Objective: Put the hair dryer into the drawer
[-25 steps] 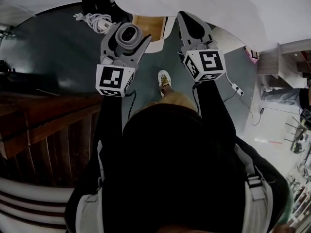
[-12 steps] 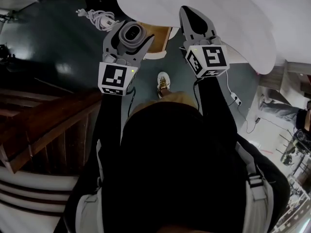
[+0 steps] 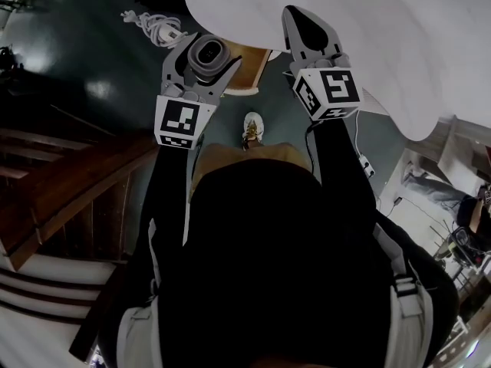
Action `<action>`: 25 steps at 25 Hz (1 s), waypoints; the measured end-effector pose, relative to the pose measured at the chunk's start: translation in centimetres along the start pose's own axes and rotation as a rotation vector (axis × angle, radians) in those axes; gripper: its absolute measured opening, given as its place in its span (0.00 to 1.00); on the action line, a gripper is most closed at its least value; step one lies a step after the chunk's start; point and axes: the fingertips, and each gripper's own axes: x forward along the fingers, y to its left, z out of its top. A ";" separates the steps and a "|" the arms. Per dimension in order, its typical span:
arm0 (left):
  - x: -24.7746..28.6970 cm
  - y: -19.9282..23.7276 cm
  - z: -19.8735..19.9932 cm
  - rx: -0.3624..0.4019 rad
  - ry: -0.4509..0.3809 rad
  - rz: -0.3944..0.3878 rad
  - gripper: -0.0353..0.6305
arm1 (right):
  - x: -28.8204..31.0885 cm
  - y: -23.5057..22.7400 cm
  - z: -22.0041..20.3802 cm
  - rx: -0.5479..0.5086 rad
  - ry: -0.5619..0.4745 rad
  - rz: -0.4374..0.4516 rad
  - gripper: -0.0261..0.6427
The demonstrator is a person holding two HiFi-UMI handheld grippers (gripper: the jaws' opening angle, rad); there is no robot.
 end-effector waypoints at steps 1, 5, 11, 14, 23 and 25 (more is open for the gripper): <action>0.2 0.1 -0.3 0.001 0.010 -0.001 0.61 | 0.3 -0.1 -0.1 0.003 0.002 0.004 0.08; 0.9 0.3 -1.7 0.009 0.051 -0.016 0.61 | 0.9 -0.8 -0.6 0.009 0.011 0.008 0.08; 1.6 -0.3 -4.7 0.031 0.127 -0.064 0.61 | 0.6 -1.8 -2.0 0.024 0.039 -0.008 0.08; 1.9 -0.6 -6.4 0.041 0.169 -0.091 0.61 | 0.7 -1.9 -2.6 0.028 0.051 -0.010 0.08; 3.3 -3.0 -11.4 0.019 0.300 -0.225 0.61 | 0.2 -3.5 -4.2 0.053 0.086 -0.026 0.08; 3.6 -3.3 -12.2 0.018 0.324 -0.247 0.61 | 0.2 -3.8 -4.3 0.055 0.091 -0.034 0.08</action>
